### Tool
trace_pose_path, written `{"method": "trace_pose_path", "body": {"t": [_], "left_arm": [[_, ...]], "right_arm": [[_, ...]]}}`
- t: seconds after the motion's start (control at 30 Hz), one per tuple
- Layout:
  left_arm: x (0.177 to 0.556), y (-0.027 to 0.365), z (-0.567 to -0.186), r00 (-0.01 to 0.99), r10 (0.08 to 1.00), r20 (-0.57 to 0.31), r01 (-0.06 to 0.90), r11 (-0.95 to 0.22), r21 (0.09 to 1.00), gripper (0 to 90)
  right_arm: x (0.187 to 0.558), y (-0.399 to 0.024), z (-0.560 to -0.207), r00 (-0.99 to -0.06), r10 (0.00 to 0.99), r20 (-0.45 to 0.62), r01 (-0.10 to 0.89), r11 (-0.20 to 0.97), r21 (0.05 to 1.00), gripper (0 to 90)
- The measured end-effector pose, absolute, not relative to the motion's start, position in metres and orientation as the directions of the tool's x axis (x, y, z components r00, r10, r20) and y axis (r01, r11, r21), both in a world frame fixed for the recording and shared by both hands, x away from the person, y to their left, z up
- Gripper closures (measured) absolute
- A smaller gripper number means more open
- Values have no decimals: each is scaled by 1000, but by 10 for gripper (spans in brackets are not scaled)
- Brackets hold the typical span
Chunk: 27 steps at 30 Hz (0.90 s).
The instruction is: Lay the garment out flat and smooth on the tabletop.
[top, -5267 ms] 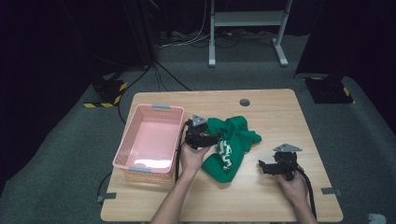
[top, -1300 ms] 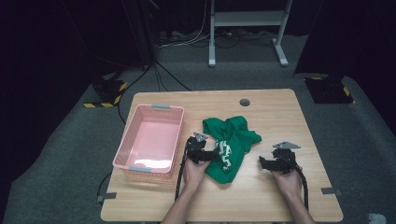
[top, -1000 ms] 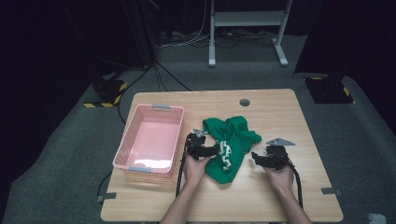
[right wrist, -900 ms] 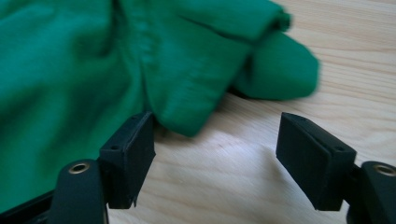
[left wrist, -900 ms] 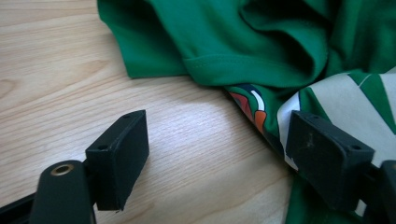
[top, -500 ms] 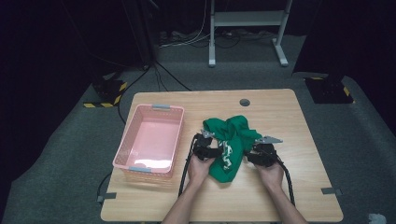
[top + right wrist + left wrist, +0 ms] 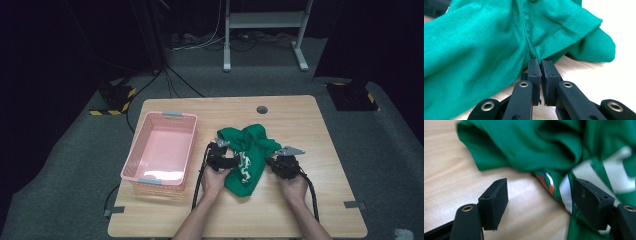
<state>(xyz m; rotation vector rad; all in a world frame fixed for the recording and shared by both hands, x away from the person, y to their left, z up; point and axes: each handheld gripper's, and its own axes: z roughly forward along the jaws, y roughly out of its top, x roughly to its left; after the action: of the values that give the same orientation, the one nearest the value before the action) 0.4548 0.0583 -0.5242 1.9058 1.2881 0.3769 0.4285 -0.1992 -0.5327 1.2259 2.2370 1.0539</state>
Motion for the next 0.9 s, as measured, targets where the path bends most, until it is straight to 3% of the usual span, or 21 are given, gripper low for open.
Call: {"method": "trace_pose_path", "body": {"t": [0.23, 0.4, 0.5, 0.57, 0.6, 0.73, 0.9], "left_arm": [[476, 54, -521, 400, 893, -207, 663, -126, 738, 275], [487, 49, -528, 386, 900, -201, 684, -133, 718, 337], [491, 47, -531, 387, 903, -186, 688, -148, 711, 460], [491, 45, -532, 397, 902, -170, 684, -167, 711, 612], [491, 44, -531, 406, 899, -162, 682, -180, 709, 612], [491, 46, -529, 424, 891, -164, 680, -194, 707, 776], [489, 55, -526, 435, 881, -186, 682, -188, 707, 840]], "right_arm": [[427, -203, -532, -561, 827, 28, 552, 349, 757, 863], [427, -204, -532, -566, 823, 33, 557, 354, 751, 862], [426, -204, -532, -574, 819, 25, 552, 364, 750, 862], [426, -204, -532, -577, 816, 20, 549, 371, 749, 862], [425, -204, -532, -578, 816, 17, 548, 373, 748, 862], [423, -207, -532, -578, 816, 14, 545, 373, 751, 862], [421, -214, -534, -569, 822, 24, 552, 360, 752, 863]]}}
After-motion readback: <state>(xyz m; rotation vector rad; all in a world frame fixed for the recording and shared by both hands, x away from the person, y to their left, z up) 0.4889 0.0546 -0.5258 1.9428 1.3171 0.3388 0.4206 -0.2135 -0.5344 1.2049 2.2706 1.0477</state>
